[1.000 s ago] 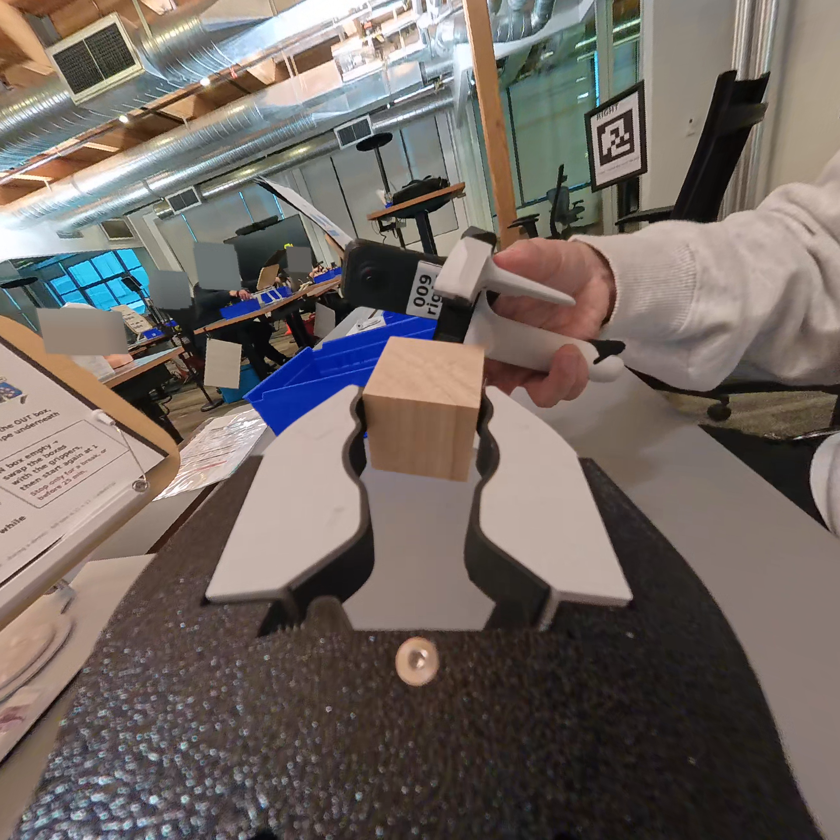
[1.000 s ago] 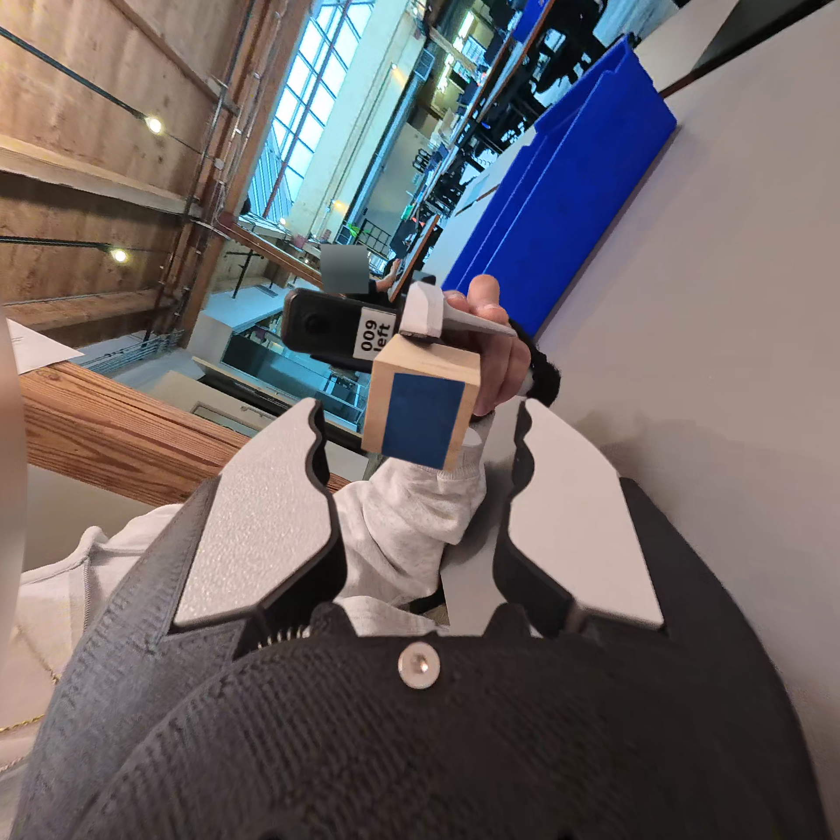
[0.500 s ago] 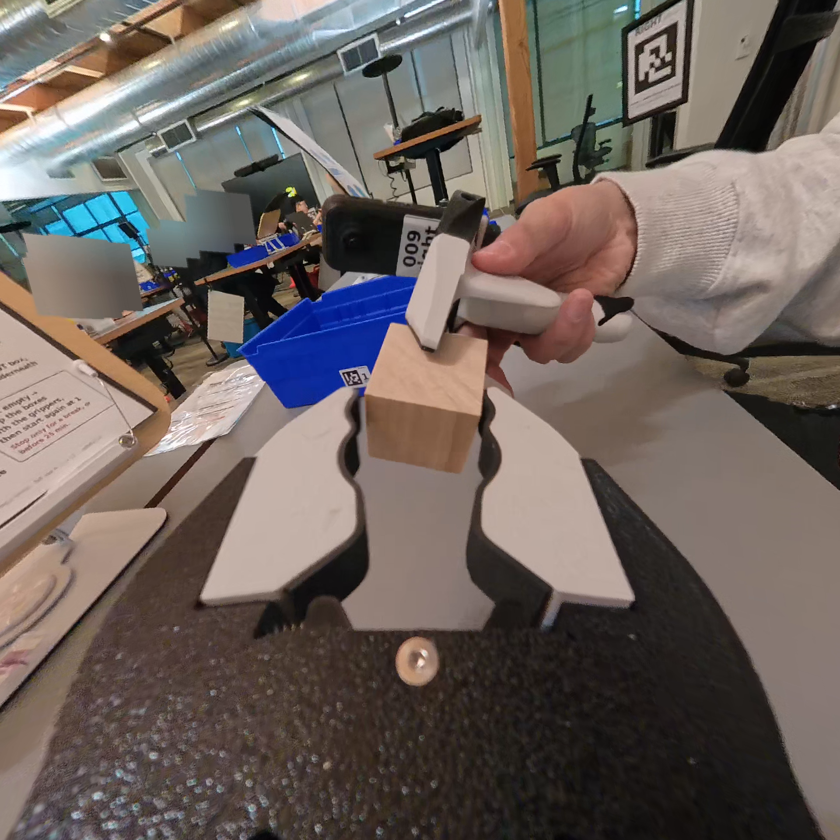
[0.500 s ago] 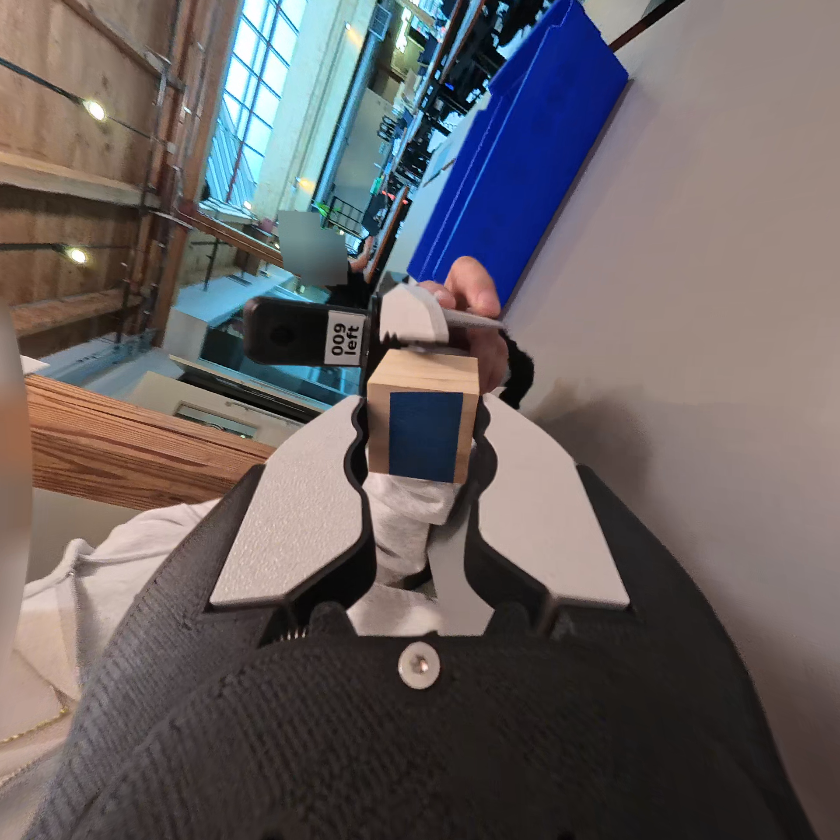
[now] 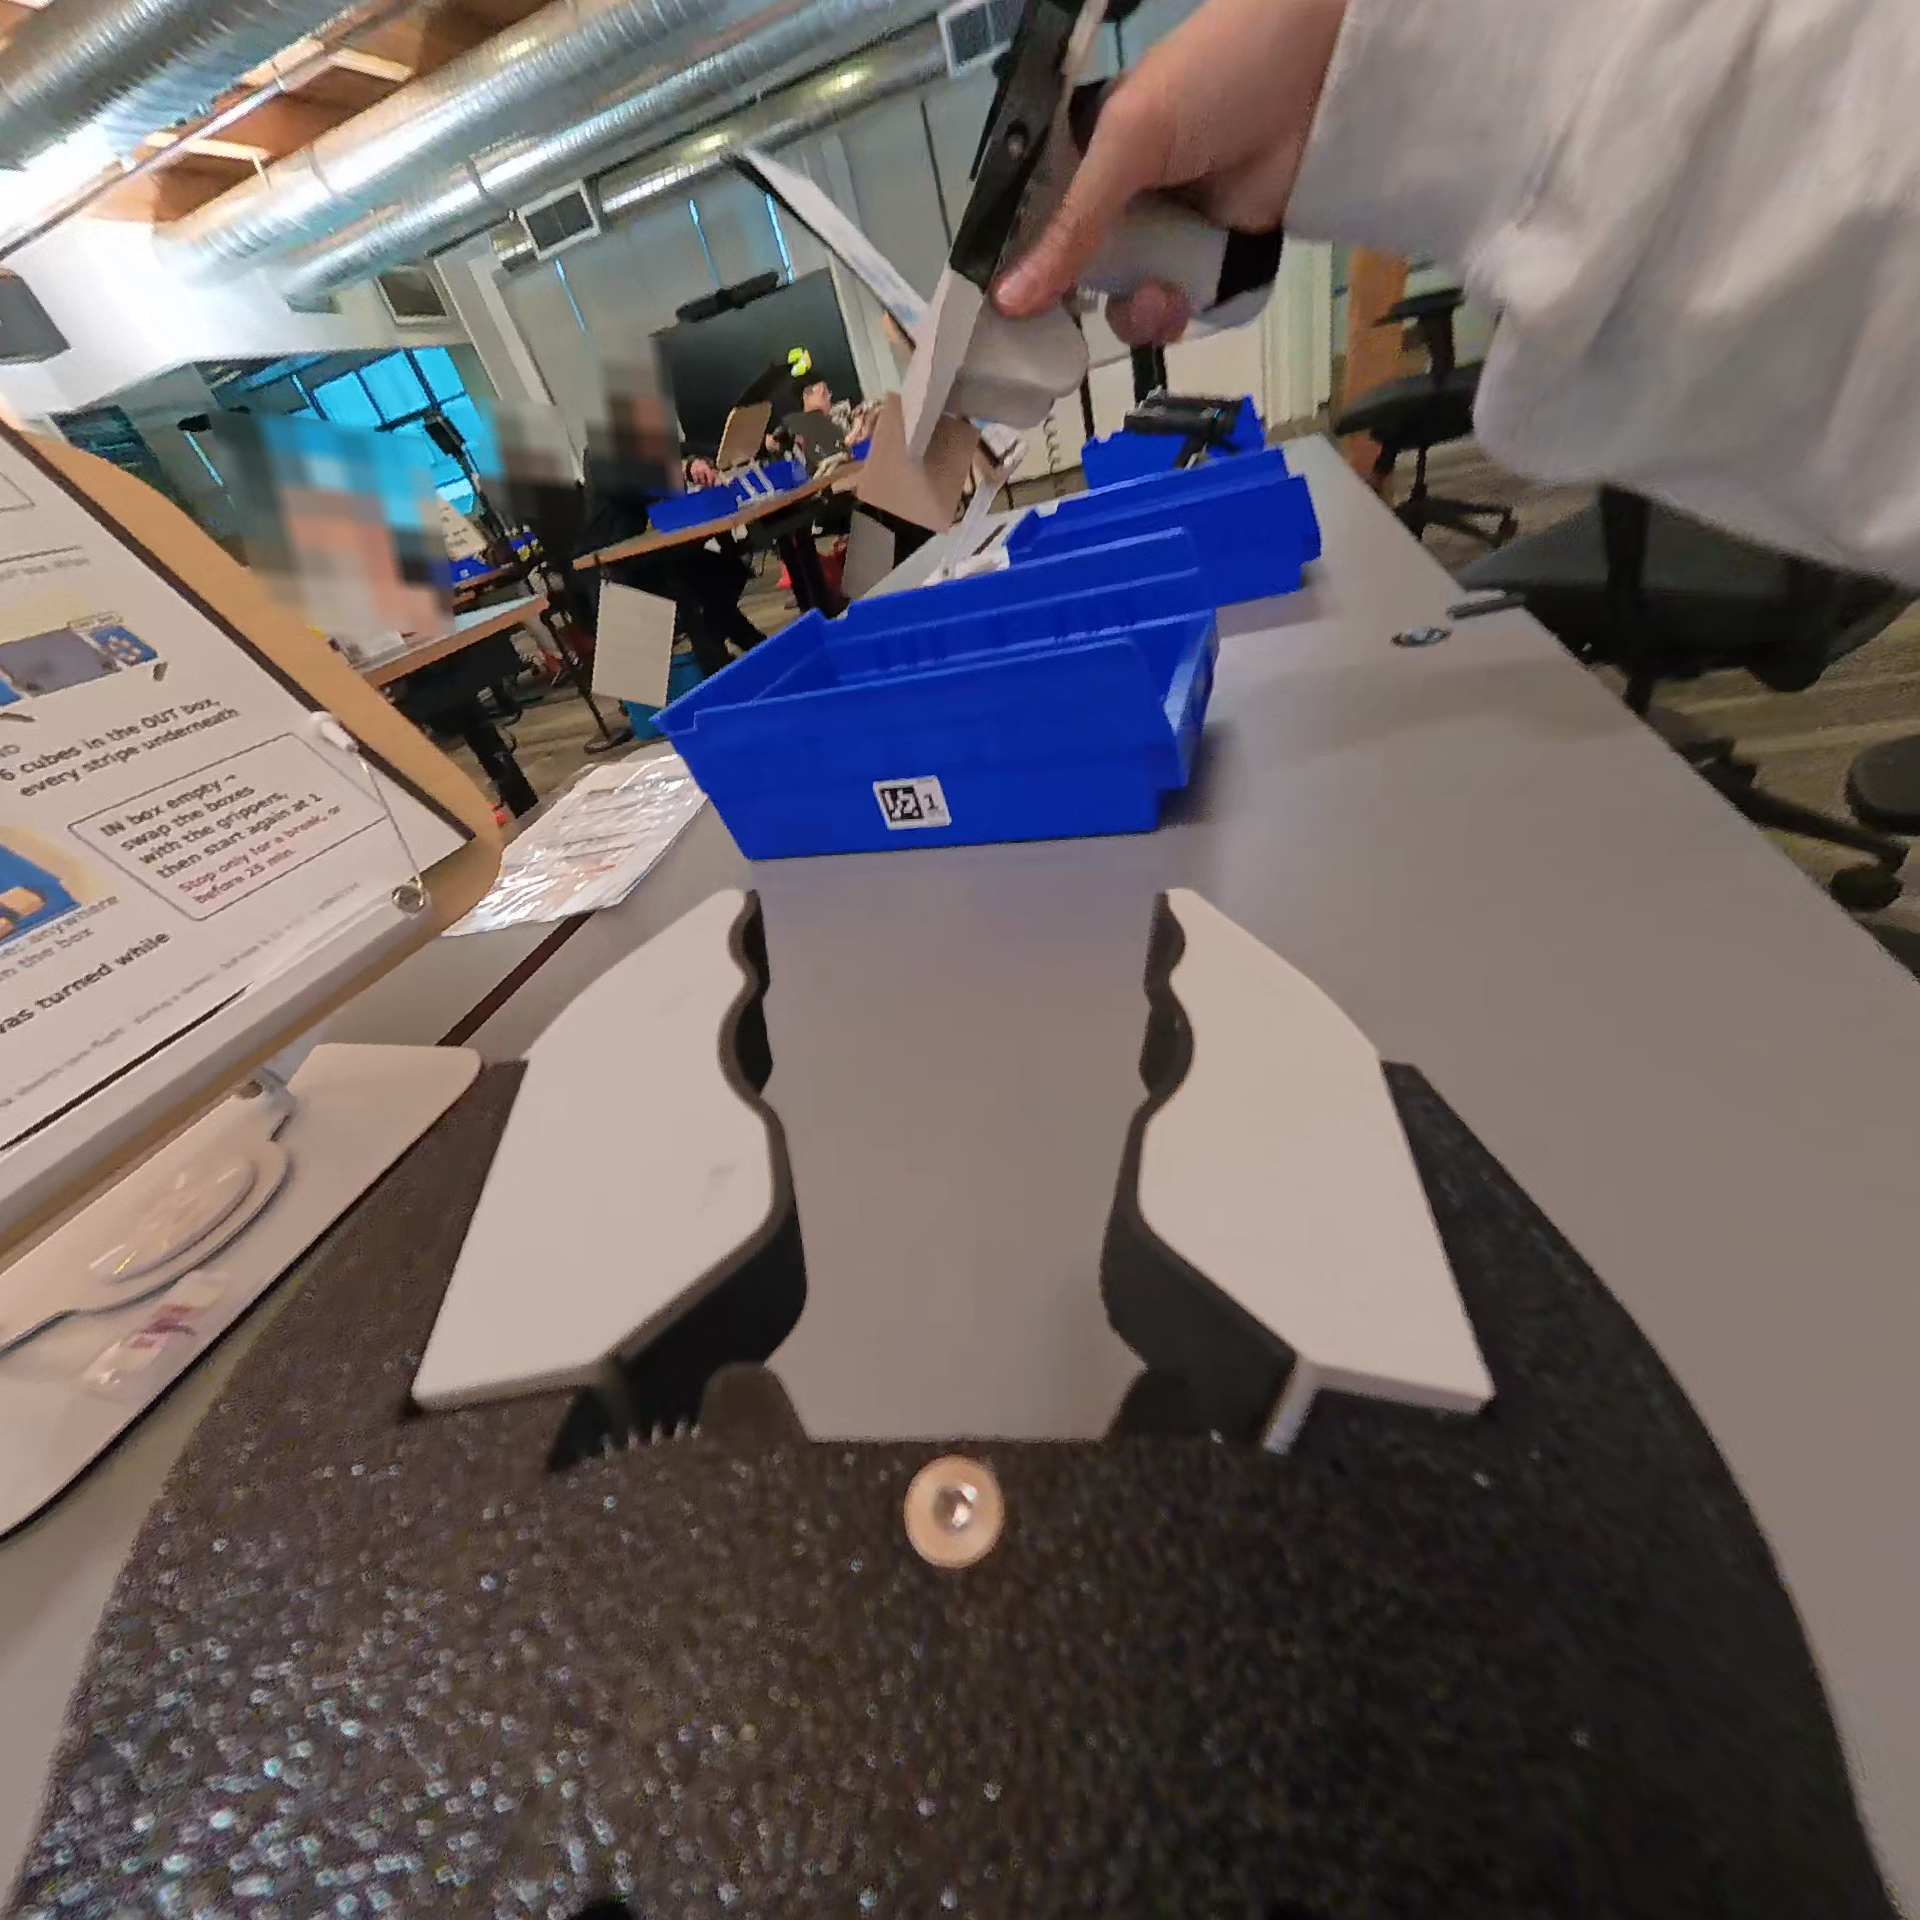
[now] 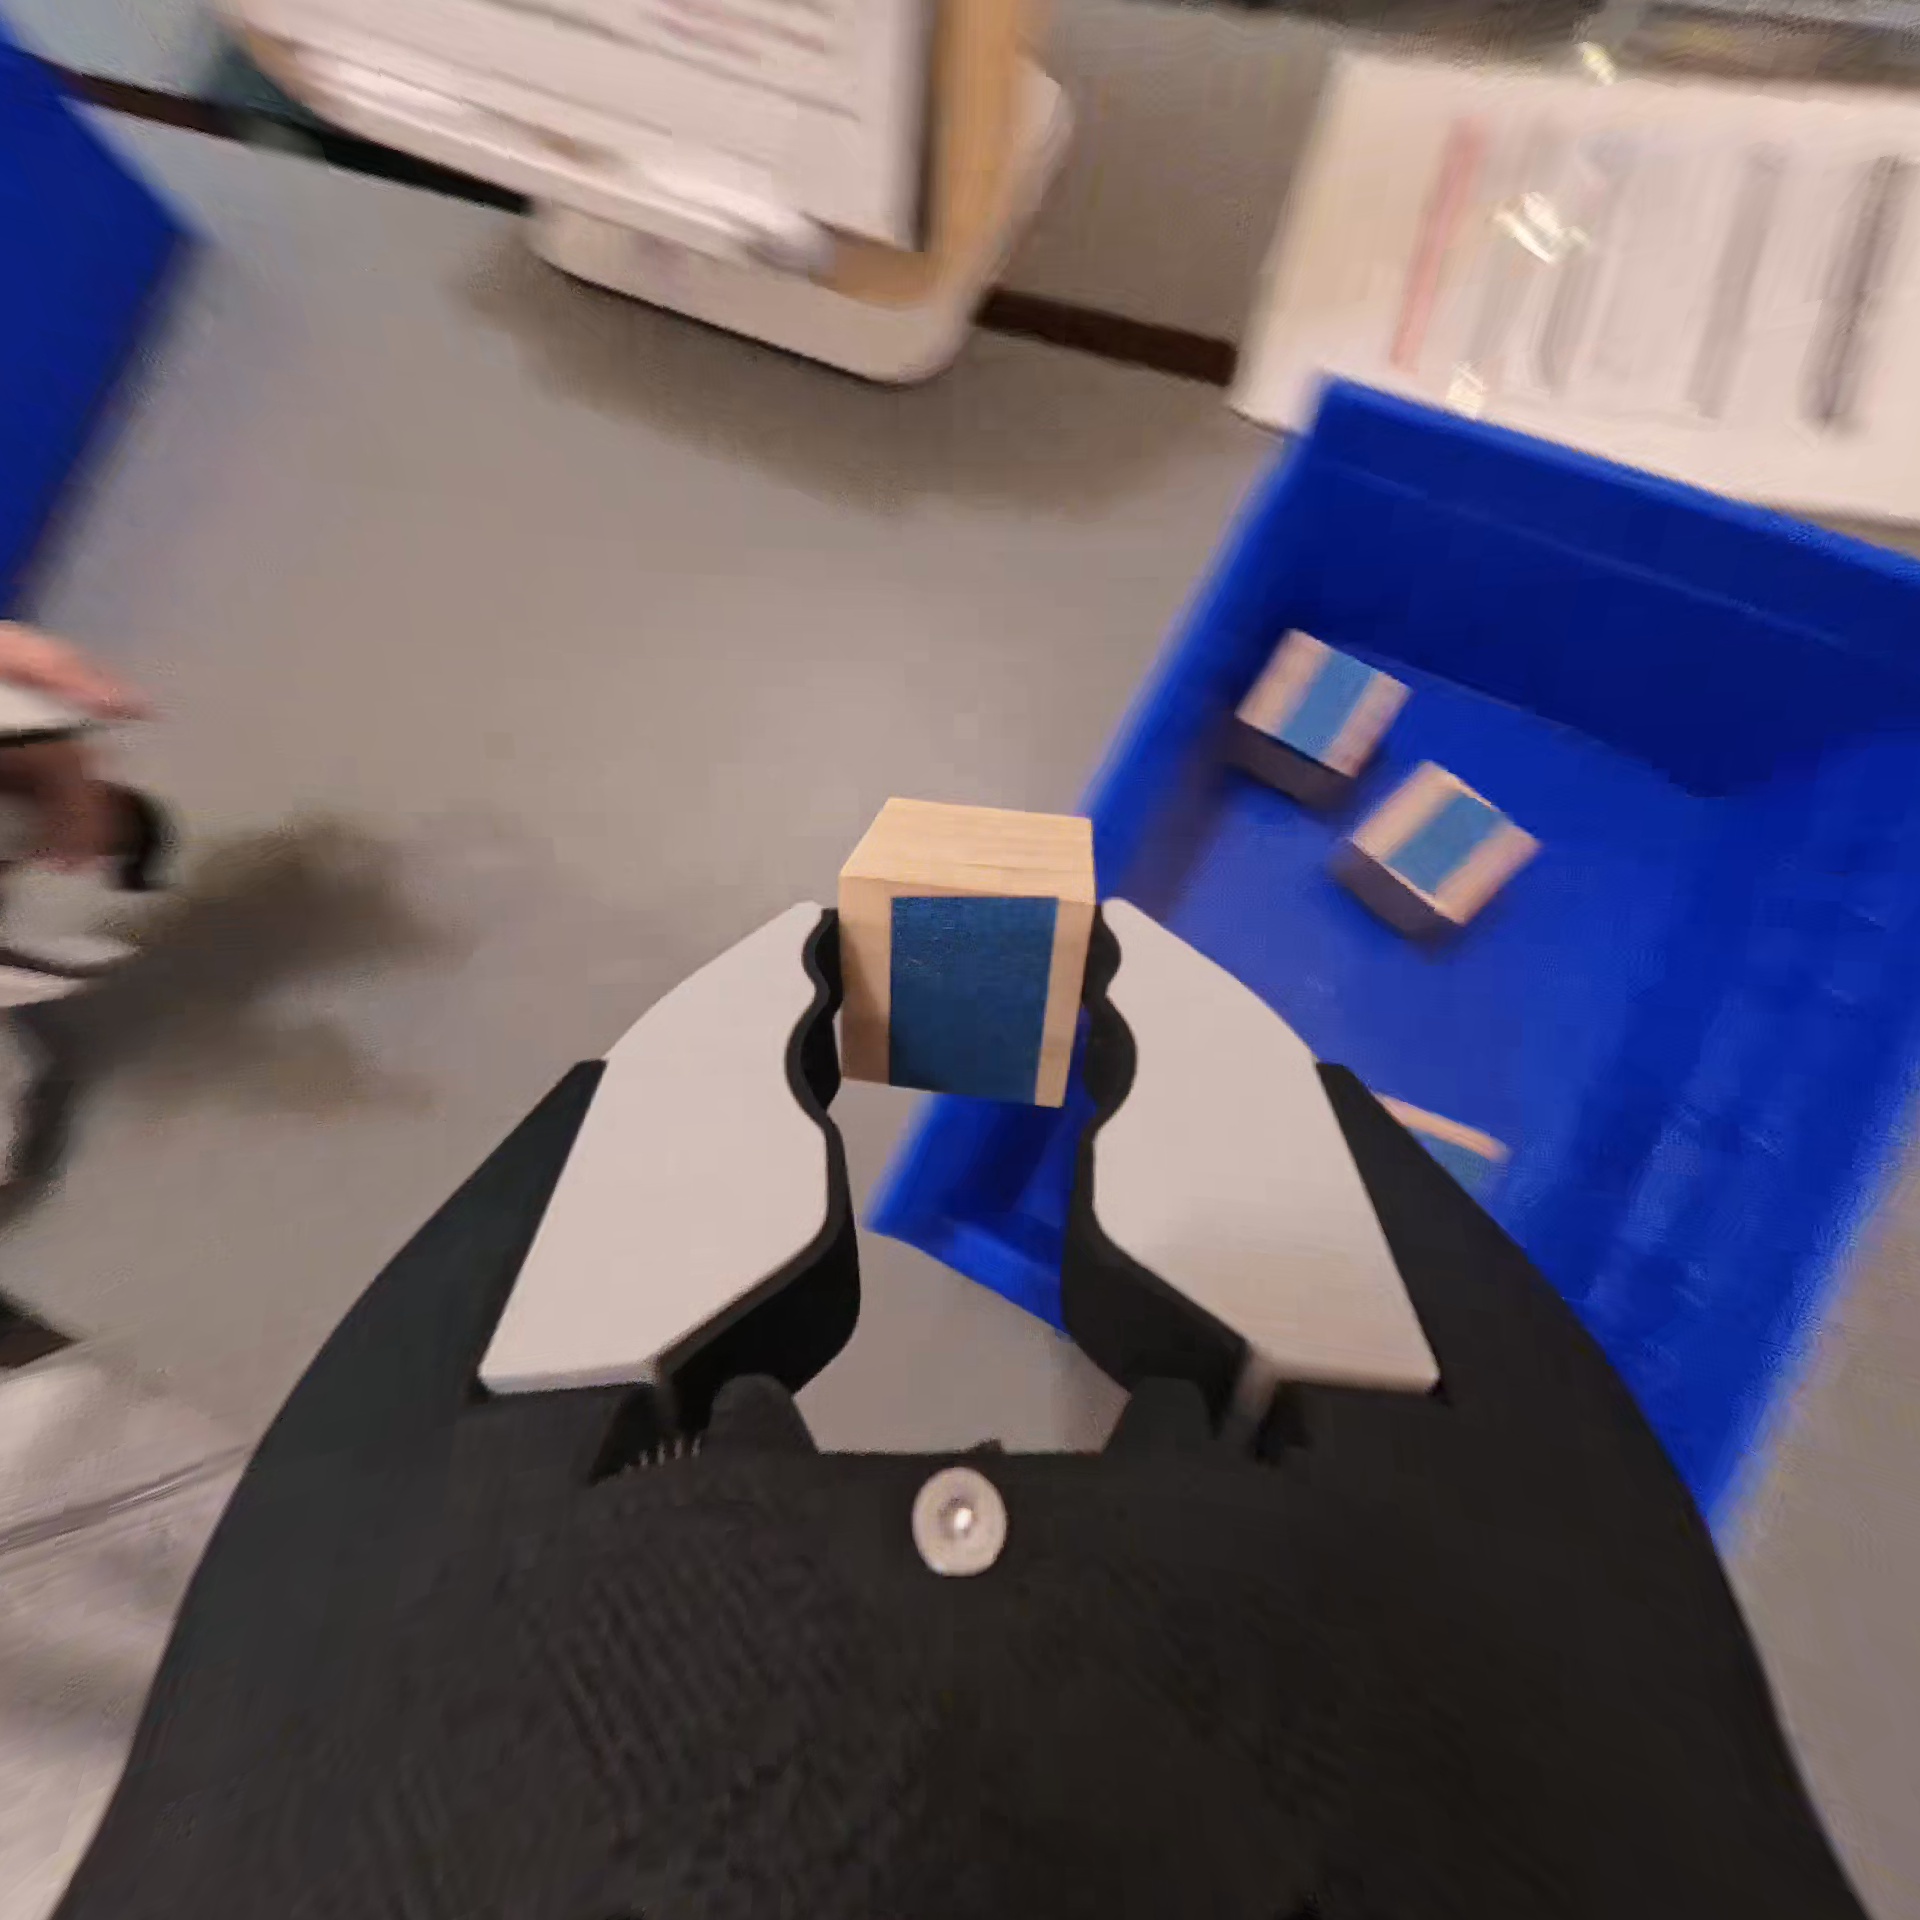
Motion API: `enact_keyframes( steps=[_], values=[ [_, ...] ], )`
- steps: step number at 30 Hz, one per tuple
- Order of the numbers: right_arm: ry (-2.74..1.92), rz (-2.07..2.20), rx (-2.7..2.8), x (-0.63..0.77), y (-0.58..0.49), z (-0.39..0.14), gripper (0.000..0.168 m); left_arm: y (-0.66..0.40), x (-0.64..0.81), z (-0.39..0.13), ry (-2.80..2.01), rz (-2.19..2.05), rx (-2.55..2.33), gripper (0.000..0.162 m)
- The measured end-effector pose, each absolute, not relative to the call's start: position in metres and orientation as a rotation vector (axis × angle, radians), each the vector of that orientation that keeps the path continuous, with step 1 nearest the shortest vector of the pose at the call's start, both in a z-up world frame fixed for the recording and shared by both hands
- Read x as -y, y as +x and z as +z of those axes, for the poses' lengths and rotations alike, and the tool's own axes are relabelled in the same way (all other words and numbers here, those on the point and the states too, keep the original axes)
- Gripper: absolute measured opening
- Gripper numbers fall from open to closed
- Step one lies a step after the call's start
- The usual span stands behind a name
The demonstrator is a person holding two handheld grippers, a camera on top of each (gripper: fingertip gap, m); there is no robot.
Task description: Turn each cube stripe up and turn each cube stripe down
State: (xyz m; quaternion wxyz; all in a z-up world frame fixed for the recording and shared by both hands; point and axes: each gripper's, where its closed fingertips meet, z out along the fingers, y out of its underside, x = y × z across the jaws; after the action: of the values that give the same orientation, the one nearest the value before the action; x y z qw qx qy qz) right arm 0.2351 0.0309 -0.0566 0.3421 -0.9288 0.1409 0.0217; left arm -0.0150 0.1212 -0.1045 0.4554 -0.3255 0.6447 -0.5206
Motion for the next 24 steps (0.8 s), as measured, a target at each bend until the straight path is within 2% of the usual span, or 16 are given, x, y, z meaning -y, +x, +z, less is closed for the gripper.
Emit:
enact_keyframes(
  steps=[5, 11, 17, 24],
  values=[
    [-2.668, -0.092, -0.563, -0.005, 0.305, -0.115, 0.045, -0.013, -0.119, -0.110, -0.814, -1.284, -1.618, 0.068],
    [-2.872, -0.150, -0.560, -0.008, 0.317, -0.180, 0.046, -0.011, -0.123, -0.117, -0.839, -1.268, -1.631, 0.067],
    [-2.926, -0.115, -0.597, -0.011, 0.316, -0.210, 0.046, -0.011, -0.122, -0.116, -0.841, -1.288, -1.624, 0.067],
    [-2.930, -0.067, -0.632, -0.012, 0.314, -0.220, 0.046, -0.011, -0.122, -0.116, -0.843, -1.292, -1.629, 0.067]
  ],
)
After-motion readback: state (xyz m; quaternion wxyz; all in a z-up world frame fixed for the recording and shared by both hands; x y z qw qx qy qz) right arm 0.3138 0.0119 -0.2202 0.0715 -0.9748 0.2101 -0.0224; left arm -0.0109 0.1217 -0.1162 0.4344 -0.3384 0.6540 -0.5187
